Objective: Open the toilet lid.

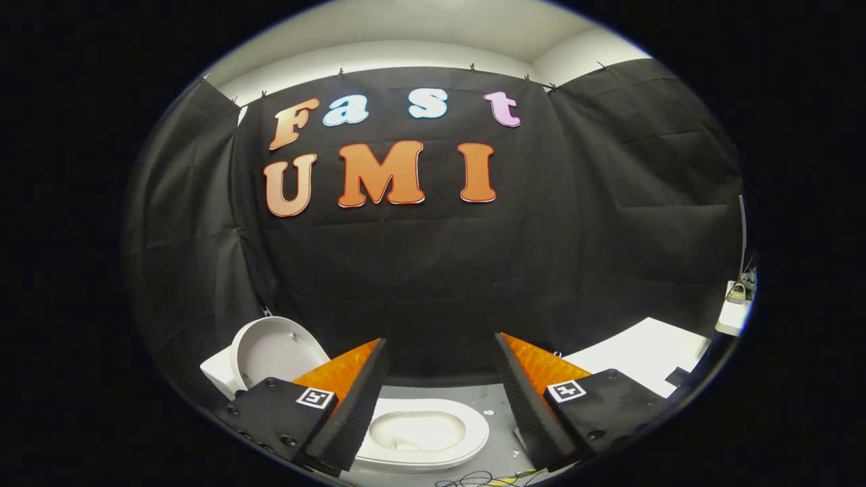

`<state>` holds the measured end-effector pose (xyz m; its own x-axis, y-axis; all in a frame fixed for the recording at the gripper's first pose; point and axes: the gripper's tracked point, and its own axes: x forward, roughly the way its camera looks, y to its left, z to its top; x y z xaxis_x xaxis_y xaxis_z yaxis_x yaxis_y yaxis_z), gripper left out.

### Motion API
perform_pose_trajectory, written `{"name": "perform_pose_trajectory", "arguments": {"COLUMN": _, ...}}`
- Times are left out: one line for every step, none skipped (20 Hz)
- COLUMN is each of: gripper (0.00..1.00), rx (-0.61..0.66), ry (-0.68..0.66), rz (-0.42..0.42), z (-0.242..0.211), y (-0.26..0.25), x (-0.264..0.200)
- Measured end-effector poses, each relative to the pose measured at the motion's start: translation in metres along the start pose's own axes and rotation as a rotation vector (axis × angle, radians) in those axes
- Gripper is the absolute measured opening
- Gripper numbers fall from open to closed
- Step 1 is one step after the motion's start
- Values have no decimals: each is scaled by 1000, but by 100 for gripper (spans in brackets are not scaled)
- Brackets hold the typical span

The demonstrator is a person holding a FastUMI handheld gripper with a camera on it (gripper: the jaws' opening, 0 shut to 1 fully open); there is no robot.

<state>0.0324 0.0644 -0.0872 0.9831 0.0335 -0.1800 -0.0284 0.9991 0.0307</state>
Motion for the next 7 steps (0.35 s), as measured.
{"name": "perform_pose_trajectory", "arguments": {"gripper": 99, "rx": 0, "ry": 0, "rz": -2, "z": 0, "y": -1, "x": 0}}
{"name": "perform_pose_trajectory", "arguments": {"gripper": 99, "rx": 1, "ry": -1, "rz": -4, "z": 1, "y": -2, "x": 0}}
{"name": "perform_pose_trajectory", "arguments": {"gripper": 99, "rx": 2, "ry": -1, "rz": -5, "z": 1, "y": -4, "x": -1}}
{"name": "perform_pose_trajectory", "arguments": {"gripper": 99, "rx": 4, "ry": -2, "rz": -5, "z": 2, "y": -4, "x": 0}}
{"name": "perform_pose_trajectory", "arguments": {"gripper": 99, "rx": 6, "ry": -2, "rz": -6, "z": 1, "y": -4, "x": -1}}
{"name": "perform_pose_trajectory", "arguments": {"gripper": 99, "rx": 8, "ry": -4, "rz": -8, "z": 3, "y": -5, "x": -1}}
{"name": "perform_pose_trajectory", "arguments": {"gripper": 99, "rx": 9, "ry": -6, "rz": -8, "z": 4, "y": -6, "x": -2}}
